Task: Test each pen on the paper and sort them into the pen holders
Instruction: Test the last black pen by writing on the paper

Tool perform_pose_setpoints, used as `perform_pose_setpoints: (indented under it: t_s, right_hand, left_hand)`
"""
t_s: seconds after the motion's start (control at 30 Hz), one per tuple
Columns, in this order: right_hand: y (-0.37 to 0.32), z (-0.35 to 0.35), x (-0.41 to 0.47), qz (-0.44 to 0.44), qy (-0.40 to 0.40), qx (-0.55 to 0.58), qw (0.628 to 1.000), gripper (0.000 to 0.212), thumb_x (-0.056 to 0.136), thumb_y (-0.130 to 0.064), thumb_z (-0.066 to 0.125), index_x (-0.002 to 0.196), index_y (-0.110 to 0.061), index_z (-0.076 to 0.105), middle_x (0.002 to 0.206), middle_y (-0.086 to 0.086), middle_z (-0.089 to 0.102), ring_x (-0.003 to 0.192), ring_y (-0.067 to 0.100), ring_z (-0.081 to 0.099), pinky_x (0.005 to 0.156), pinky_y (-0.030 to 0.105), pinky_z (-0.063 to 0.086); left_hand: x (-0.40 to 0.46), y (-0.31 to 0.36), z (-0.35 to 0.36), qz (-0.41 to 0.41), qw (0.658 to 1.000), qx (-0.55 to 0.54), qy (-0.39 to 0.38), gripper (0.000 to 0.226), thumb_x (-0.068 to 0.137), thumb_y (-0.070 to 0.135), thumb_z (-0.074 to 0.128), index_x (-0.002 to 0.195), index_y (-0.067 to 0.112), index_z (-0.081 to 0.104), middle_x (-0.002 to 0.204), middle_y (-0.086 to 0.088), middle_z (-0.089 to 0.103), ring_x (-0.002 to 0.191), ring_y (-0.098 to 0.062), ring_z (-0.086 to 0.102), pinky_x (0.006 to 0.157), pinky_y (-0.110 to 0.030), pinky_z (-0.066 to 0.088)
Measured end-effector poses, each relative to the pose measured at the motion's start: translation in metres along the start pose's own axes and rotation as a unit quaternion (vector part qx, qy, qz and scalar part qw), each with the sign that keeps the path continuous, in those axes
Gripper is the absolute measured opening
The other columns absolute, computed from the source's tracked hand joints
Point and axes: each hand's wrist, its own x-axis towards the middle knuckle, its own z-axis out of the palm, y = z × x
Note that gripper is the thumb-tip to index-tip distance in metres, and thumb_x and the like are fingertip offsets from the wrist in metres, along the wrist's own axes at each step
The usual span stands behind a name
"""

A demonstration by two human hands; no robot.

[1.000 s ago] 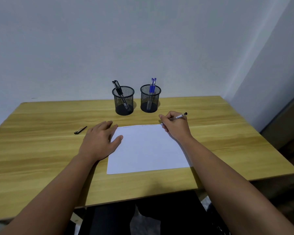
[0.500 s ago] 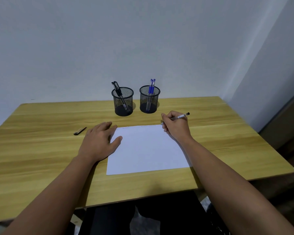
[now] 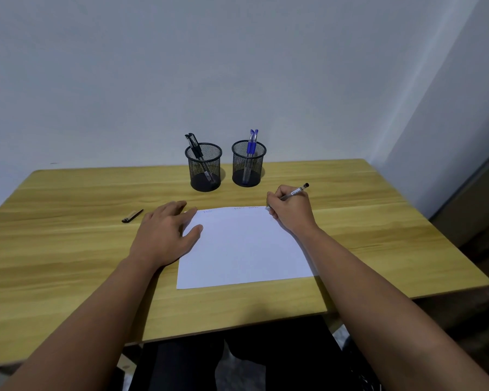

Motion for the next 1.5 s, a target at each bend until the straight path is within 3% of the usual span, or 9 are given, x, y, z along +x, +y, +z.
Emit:
perform_pose_setpoints:
  t_s: [0.07, 0.2, 0.3, 0.4, 0.53, 0.7, 1.17, 1.4, 1.5]
  right_hand:
    - [-0.0002, -0.0005, 0.0003, 0.003, -0.002, 0.004, 1.0, 0.038, 0.097, -0.009, 0.073, 0.073, 0.012, 0.052, 0.065, 0.024, 0.059, 0.049, 0.018, 0.059, 0.05, 0.028, 0.044]
    - [-0.0019, 0.0003, -0.002, 0.004, -0.015, 0.003, 1.0, 0.039, 0.095, -0.016, 0.078, 0.06, -0.011, 0.061, 0.061, 0.019, 0.062, 0.051, 0.024, 0.054, 0.051, 0.031, 0.041]
    - [-0.0012, 0.0005, -0.0019, 0.003, 0.002, 0.003, 1.0, 0.04, 0.096, -0.013, 0.075, 0.063, -0.003, 0.055, 0.061, 0.019, 0.06, 0.052, 0.024, 0.056, 0.051, 0.03, 0.042]
    - [-0.0004, 0.0, -0.002, -0.004, 0.001, -0.002, 1.0, 0.04, 0.096, -0.013, 0.075, 0.06, -0.008, 0.057, 0.06, 0.021, 0.06, 0.054, 0.026, 0.058, 0.05, 0.03, 0.044]
    - [-0.0016, -0.0013, -0.0031, -0.009, 0.025, -0.01, 1.0, 0.036, 0.097, -0.009, 0.07, 0.071, 0.01, 0.054, 0.061, 0.028, 0.058, 0.049, 0.023, 0.058, 0.048, 0.027, 0.044]
    - [-0.0011, -0.0022, -0.0027, -0.016, 0.028, -0.023, 0.999, 0.035, 0.097, -0.009, 0.071, 0.074, 0.012, 0.056, 0.068, 0.036, 0.061, 0.05, 0.023, 0.058, 0.048, 0.027, 0.045]
    - [-0.0064, -0.0014, -0.0069, -0.03, 0.049, -0.047, 0.997, 0.039, 0.097, -0.006, 0.068, 0.072, 0.016, 0.048, 0.065, 0.041, 0.053, 0.038, 0.017, 0.049, 0.041, 0.022, 0.036]
    - [-0.001, -0.0037, -0.0018, -0.028, 0.077, -0.06, 0.995, 0.043, 0.096, -0.016, 0.07, 0.063, 0.003, 0.049, 0.054, 0.02, 0.055, 0.048, 0.025, 0.057, 0.054, 0.036, 0.045]
    - [-0.0009, -0.0031, -0.0023, -0.031, 0.069, -0.064, 0.995, 0.041, 0.095, -0.015, 0.071, 0.064, 0.003, 0.05, 0.06, 0.031, 0.058, 0.048, 0.024, 0.059, 0.054, 0.037, 0.046]
  left_hand:
    - [0.0001, 0.0008, 0.0001, 0.0, 1.0, -0.001, 0.002, 0.066, 0.084, 0.067, 0.038, 0.134, 0.033, 0.065, 0.146, 0.001, 0.055, 0.139, -0.024, 0.044, 0.107, -0.049, 0.036]
    - [-0.0002, 0.0006, -0.0002, 0.001, 1.0, -0.001, 0.001, 0.066, 0.084, 0.067, 0.038, 0.134, 0.033, 0.064, 0.146, 0.001, 0.055, 0.139, -0.024, 0.044, 0.108, -0.05, 0.036]
    - [-0.0003, 0.0005, -0.0002, 0.001, 1.0, -0.001, 0.002, 0.066, 0.085, 0.067, 0.038, 0.134, 0.033, 0.064, 0.146, 0.001, 0.056, 0.139, -0.024, 0.045, 0.108, -0.05, 0.036]
    - [-0.0007, 0.0001, -0.0001, 0.0, 1.0, -0.001, 0.004, 0.064, 0.085, 0.067, 0.039, 0.134, 0.034, 0.064, 0.146, 0.001, 0.055, 0.139, -0.023, 0.044, 0.108, -0.05, 0.036]
    - [-0.0003, -0.0004, 0.0004, 0.004, 1.0, -0.003, 0.005, 0.064, 0.085, 0.067, 0.039, 0.134, 0.034, 0.064, 0.145, 0.0, 0.056, 0.138, -0.024, 0.045, 0.108, -0.051, 0.037]
    - [-0.0007, -0.0012, 0.0007, 0.003, 1.0, -0.003, 0.005, 0.065, 0.085, 0.068, 0.038, 0.135, 0.034, 0.063, 0.146, 0.001, 0.055, 0.138, -0.023, 0.045, 0.108, -0.05, 0.036]
    - [-0.0002, -0.0003, 0.0006, 0.002, 1.0, -0.009, 0.009, 0.064, 0.085, 0.068, 0.04, 0.134, 0.035, 0.064, 0.145, 0.002, 0.056, 0.137, -0.023, 0.046, 0.108, -0.05, 0.036]
    - [-0.0002, -0.0013, 0.0014, 0.003, 1.0, -0.011, 0.01, 0.063, 0.085, 0.068, 0.04, 0.134, 0.034, 0.064, 0.144, 0.002, 0.057, 0.137, -0.023, 0.047, 0.107, -0.051, 0.037]
    - [0.0, -0.0016, 0.0017, 0.003, 1.0, -0.013, 0.012, 0.064, 0.085, 0.068, 0.04, 0.133, 0.034, 0.064, 0.144, 0.002, 0.057, 0.137, -0.023, 0.047, 0.107, -0.051, 0.037]
